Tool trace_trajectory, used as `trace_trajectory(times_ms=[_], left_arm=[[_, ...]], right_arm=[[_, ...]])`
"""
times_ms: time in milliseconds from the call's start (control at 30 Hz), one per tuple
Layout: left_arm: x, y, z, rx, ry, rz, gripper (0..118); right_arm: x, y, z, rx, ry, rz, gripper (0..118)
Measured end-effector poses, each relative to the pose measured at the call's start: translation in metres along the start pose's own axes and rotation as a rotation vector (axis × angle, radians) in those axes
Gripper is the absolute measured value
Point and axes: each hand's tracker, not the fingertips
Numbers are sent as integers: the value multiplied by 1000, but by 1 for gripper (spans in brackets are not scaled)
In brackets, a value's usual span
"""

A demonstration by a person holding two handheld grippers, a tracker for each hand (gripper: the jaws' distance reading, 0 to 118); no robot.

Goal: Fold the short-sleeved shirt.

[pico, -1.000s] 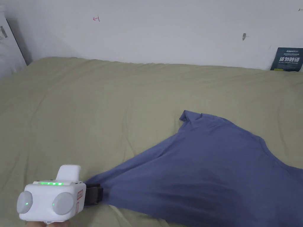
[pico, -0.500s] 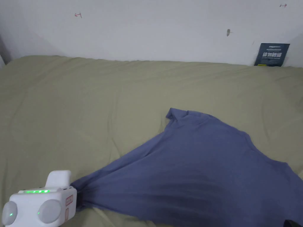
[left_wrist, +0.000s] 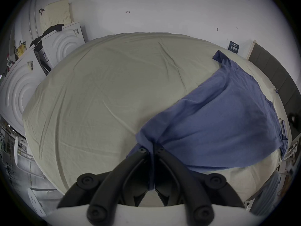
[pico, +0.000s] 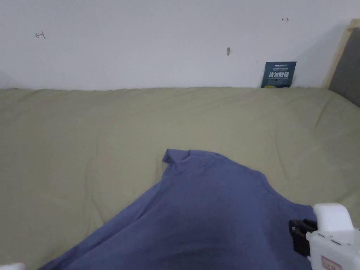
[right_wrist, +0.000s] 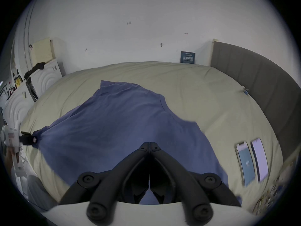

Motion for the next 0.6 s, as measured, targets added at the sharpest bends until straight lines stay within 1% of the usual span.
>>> trace_trajectory(times_ms=[33,100,167,200,233,267,300,333,367,400,433,533,567,600], left_arm=[[0,0,0,0,-2,1,0],[-4,1,-3,-2,-8,10,0],[-4,1,-3,-4,-12,18,0],[-4,1,-3,-4,-12,19,0],[-5,2,-5,-6,-14,19,0],[-5,2,-5,-7,-16,19,0],[-5,3,-4,-8,-16,19,0],[-6,4,-4,-9,-17,18,0],[-5,5,-6,-10,-16,18,0],[-5,6,-6,-10,-17,18,0],[-6,7,-7,-11,-18,18,0],[-4,9,-9,-15,-19,19,0],[-4,10,-10,-17,-22,19,0],[-4,11,-11,-21,-21,15,0]], right_arm=[[2,12,-15,1,0,5,1],[3,47,-52,-28,18,76,1],[5,77,-91,-38,9,108,1],[3,93,-111,-52,24,135,3],[1,107,-130,-68,35,134,9],[-2,121,-148,-91,30,147,29],[-4,134,-168,-122,55,162,83],[-6,143,-185,-158,64,169,116],[-8,152,-205,-196,100,164,118],[-14,159,-214,-187,72,172,118],[-19,159,-222,-214,93,174,118],[-36,160,-255,-242,66,210,118],[-30,170,-266,-243,51,224,118],[-32,169,-277,-285,41,240,118]])
